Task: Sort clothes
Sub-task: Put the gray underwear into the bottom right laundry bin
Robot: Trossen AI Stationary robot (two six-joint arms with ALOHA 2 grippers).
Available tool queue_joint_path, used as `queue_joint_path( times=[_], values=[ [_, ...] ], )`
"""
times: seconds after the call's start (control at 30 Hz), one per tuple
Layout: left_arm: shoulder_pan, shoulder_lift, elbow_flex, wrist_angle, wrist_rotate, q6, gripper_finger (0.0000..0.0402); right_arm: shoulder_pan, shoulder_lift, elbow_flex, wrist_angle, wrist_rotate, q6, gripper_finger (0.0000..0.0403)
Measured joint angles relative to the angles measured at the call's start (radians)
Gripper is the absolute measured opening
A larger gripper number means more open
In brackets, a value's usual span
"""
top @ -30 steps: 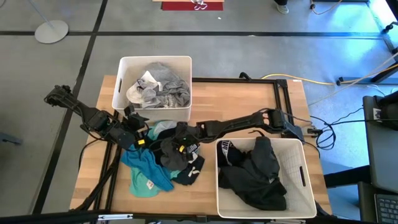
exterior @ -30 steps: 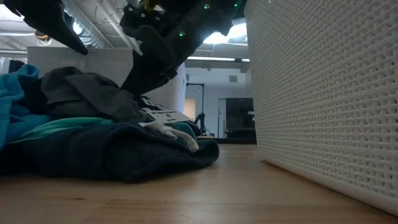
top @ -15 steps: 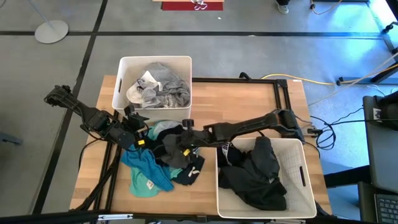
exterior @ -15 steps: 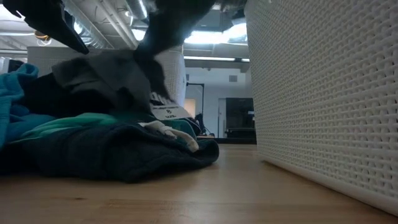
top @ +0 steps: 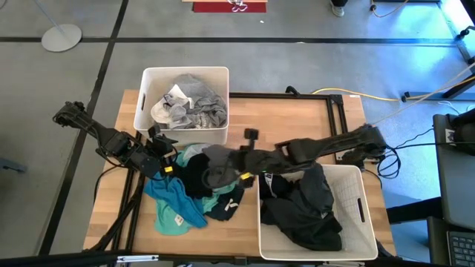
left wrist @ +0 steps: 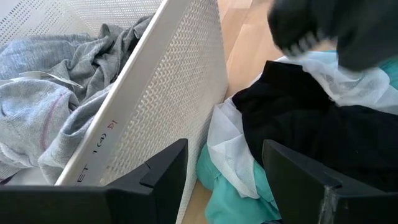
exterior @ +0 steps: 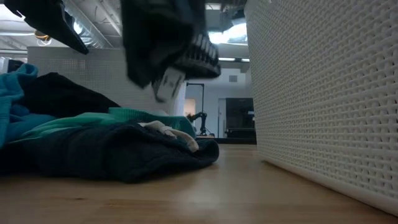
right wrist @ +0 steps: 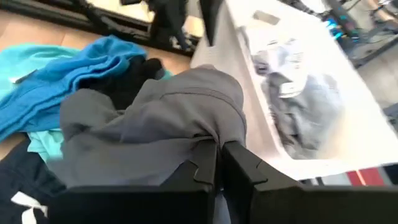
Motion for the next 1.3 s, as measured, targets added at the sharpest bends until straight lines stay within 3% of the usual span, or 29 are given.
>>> queue_joint_path(
  times=[0.33,0.7,0.9,1.17,1.3],
  values=[
    [0.0,0.0,0.0,0.0,0.0,0.0,0.0196,0.091,-0.204,0.0,-0.036,0.114,0.034,0.0018],
    [0.0,0.0,0.0,0.0,0.0,-0.008,0.0196,0.252,-0.387,0.0,-0.094,0.123,0.173,0.0018],
    [0.0,0.0,0.0,0.0,0.0,-0.013,0.0196,0.349,-0.423,0.0,-0.292,0.16,0.404,0.0018],
    [0.0,0.0,0.0,0.0,0.0,-0.018,0.0196,0.458,-0.4,-0.001,-0.6,0.153,0.851,0.0018],
    [0.0,0.0,0.0,0.0,-0.001,-0.018,0.0196,0.494,-0.392,-0.075,-0.637,0.156,1.007,0.0018]
  ],
)
